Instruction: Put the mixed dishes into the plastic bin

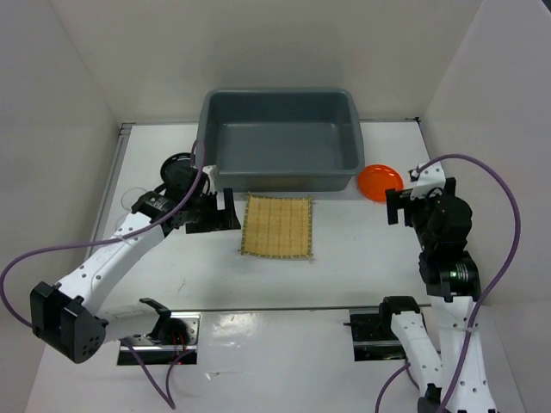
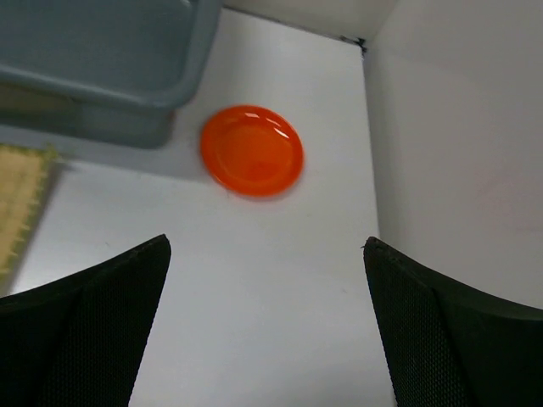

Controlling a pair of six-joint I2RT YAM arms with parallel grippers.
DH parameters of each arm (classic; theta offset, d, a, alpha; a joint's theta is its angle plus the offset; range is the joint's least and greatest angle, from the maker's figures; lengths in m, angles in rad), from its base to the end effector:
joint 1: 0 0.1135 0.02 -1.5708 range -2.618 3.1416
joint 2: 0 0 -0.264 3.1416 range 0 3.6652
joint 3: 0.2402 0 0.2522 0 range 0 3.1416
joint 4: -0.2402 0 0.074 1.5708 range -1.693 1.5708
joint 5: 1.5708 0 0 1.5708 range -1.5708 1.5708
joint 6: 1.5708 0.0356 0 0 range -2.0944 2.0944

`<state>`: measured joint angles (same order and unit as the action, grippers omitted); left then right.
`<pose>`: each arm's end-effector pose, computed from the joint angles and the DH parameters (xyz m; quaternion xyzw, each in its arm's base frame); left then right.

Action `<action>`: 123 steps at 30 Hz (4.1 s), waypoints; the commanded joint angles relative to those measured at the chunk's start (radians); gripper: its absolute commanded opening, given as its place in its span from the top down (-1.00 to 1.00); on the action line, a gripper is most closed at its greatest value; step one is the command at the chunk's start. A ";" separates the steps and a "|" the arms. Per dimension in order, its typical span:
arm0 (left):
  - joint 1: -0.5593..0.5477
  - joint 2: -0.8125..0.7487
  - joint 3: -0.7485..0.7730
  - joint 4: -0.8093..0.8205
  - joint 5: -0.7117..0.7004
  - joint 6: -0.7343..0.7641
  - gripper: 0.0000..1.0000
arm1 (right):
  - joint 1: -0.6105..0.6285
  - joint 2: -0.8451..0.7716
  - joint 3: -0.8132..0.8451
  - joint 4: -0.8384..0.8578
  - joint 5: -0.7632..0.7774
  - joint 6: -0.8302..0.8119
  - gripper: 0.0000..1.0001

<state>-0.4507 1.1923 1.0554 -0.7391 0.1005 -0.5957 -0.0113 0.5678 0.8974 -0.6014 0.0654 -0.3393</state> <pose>0.2175 -0.1092 0.3008 -0.0510 0.9378 -0.2108 0.2709 0.1152 -0.0036 0.3621 -0.1104 0.7885 -0.1311 0.5907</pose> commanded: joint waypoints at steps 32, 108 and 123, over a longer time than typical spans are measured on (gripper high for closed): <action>-0.031 0.103 -0.108 0.116 0.091 -0.056 -1.00 | 0.086 0.258 0.121 -0.018 -0.441 0.330 -0.98; -0.115 0.370 -0.167 0.482 0.343 -0.135 -1.00 | 0.363 0.471 -0.218 0.419 -0.625 0.844 1.00; 0.001 -0.230 -0.189 0.290 0.148 -0.202 -1.00 | 0.225 0.756 0.411 0.322 -0.574 0.735 1.00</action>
<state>-0.4728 1.0042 0.9081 -0.3885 0.2882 -0.7677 0.2890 1.0828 1.2213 -0.3408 -0.4873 0.3683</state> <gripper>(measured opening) 0.999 0.144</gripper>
